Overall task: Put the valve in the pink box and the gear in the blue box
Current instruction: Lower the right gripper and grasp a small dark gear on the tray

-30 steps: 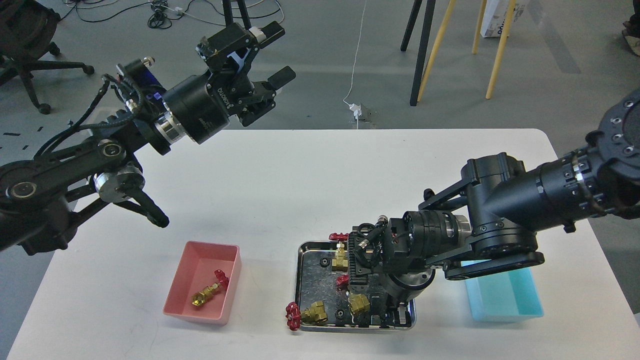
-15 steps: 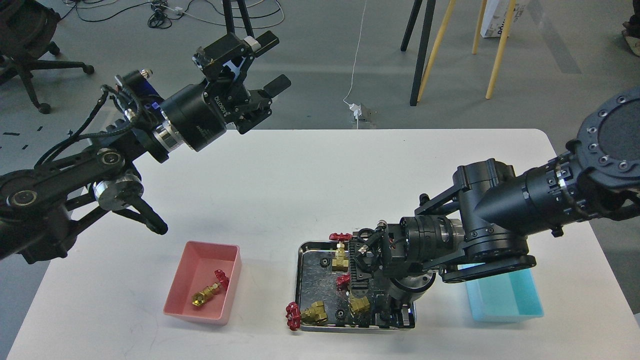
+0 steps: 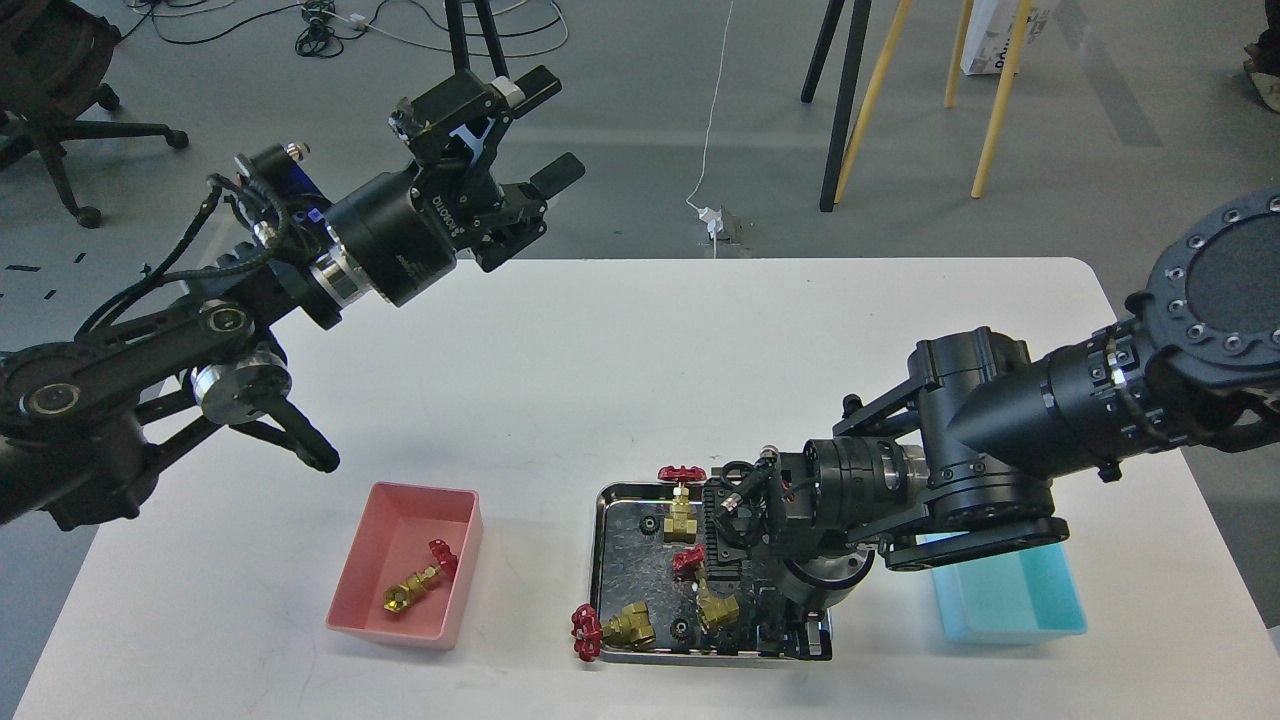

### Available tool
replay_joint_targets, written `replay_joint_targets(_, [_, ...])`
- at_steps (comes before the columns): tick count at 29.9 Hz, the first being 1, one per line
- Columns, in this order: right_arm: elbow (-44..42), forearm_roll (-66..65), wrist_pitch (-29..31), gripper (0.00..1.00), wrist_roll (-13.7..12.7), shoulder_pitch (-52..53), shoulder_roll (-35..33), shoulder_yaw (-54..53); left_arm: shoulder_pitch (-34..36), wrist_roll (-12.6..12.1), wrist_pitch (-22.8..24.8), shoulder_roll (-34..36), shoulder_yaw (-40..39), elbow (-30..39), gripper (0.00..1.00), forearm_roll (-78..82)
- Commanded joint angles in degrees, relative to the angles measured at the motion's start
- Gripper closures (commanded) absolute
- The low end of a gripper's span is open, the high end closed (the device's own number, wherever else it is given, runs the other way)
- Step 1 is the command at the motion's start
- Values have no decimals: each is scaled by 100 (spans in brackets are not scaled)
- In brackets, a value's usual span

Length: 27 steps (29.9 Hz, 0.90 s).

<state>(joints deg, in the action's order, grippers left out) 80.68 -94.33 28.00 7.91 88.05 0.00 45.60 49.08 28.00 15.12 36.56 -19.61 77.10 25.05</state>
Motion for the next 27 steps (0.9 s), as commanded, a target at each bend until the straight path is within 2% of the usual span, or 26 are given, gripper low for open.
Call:
replay_joint_targets(1, [-52, 3, 0, 42, 0, -25, 0, 1, -21, 0, 9, 0, 1, -2, 15, 0])
replay_joint_targets(27, [-227, 108, 0, 42, 9, -253, 0, 1, -91, 0, 9, -17, 1, -19, 15, 9])
